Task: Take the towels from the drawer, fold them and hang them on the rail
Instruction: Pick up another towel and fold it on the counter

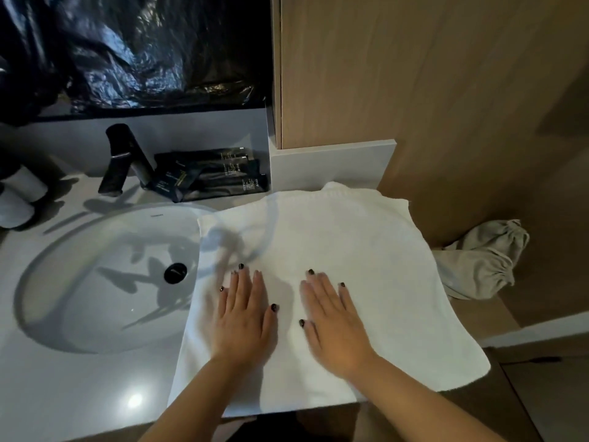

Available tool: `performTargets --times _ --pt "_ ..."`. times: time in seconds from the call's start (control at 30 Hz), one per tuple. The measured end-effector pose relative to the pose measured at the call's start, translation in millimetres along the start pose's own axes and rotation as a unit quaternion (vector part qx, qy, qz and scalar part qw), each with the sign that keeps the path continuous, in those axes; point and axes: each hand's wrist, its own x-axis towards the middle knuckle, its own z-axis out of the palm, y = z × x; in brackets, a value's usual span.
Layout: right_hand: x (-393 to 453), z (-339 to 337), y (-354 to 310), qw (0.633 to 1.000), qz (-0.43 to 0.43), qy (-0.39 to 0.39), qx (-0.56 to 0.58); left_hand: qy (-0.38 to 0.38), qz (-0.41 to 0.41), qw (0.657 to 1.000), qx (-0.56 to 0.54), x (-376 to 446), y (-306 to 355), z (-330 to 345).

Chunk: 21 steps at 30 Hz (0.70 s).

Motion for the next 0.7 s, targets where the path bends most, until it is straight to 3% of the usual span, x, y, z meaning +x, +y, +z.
performTargets --times 0.07,0.13,0.33,0.4,0.47,0.6,0.7 --pt "-15 8 -26 0.999 -0.035 -0.023 -0.007 0.008 -0.062 0.998 -0.014 -11 -1 2" --pt "-26 13 -32 0.998 -0.015 -0.056 -0.011 0.012 -0.101 0.995 -0.013 -25 -15 1" --pt "-54 1 -28 0.994 -0.020 -0.106 0.002 -0.043 -0.127 0.991 0.011 -75 -49 -7" --pt "-69 0 -33 0.993 -0.032 -0.117 -0.004 -0.046 -0.137 0.989 -0.028 -99 -52 -9" --pt "-86 2 -39 0.991 -0.047 -0.122 -0.008 -0.003 -0.148 0.982 -0.121 -125 -52 -9" --pt "-117 8 -52 0.990 -0.065 -0.127 -0.016 0.139 -0.172 0.916 -0.336 -161 -44 -14" --pt "-128 10 -63 0.991 -0.061 -0.119 0.028 0.155 -0.278 0.854 -0.411 -167 -45 -24"
